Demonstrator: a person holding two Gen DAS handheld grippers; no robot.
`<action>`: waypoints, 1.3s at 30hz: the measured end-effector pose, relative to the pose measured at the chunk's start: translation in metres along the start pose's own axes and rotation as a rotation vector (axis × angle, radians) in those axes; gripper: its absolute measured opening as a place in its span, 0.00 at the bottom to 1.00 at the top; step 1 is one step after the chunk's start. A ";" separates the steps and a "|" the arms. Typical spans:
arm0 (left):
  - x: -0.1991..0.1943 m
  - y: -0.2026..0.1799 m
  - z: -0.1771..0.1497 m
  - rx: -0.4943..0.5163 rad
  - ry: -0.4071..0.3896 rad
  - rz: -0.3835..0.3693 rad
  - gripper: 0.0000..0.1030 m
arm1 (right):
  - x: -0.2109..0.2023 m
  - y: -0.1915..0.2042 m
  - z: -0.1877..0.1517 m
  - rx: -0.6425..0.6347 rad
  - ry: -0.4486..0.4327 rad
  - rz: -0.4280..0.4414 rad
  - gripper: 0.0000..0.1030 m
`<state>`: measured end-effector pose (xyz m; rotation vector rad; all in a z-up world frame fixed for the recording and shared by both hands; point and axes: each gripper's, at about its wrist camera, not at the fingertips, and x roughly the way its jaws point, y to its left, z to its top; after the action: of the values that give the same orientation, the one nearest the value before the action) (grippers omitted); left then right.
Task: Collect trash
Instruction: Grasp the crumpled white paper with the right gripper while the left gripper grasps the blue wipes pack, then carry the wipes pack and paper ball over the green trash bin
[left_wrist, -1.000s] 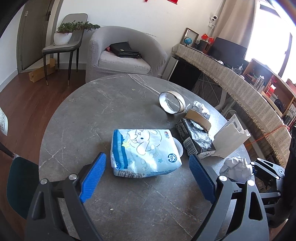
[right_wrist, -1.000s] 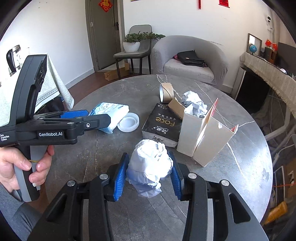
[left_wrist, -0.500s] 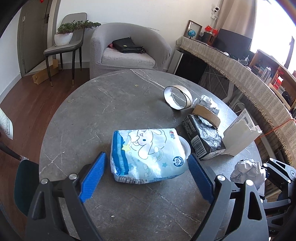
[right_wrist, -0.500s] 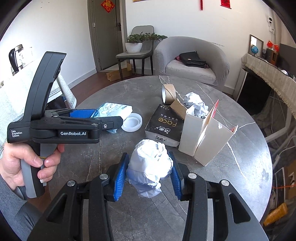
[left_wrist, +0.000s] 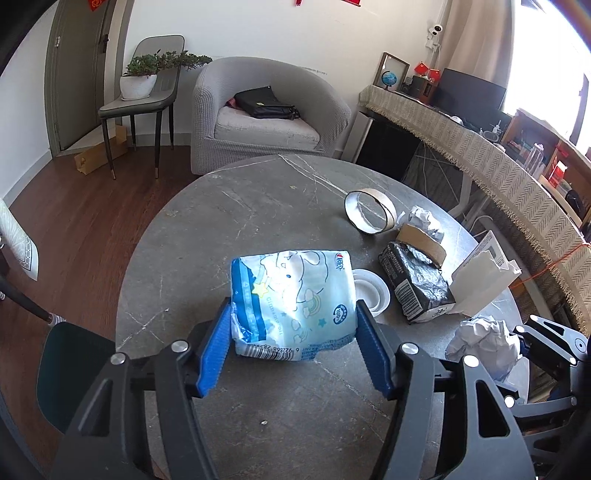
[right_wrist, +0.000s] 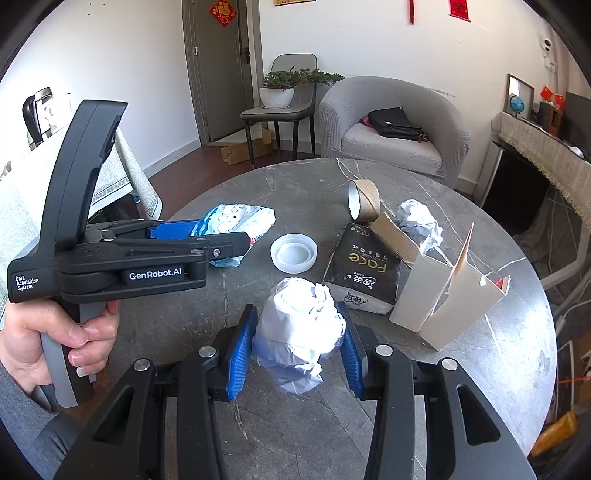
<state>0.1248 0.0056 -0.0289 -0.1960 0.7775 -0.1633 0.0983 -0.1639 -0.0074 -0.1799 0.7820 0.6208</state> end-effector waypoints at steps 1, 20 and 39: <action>-0.004 0.003 0.001 -0.002 -0.007 0.001 0.65 | -0.001 0.003 0.002 0.000 -0.007 0.005 0.42; -0.073 0.091 0.004 -0.068 -0.096 0.121 0.66 | 0.033 0.069 0.040 -0.028 -0.039 0.111 0.42; -0.097 0.219 -0.033 -0.157 0.009 0.313 0.67 | 0.071 0.170 0.075 -0.122 -0.049 0.242 0.42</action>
<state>0.0492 0.2354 -0.0376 -0.2192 0.8201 0.1932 0.0831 0.0342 0.0078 -0.1819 0.7241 0.8997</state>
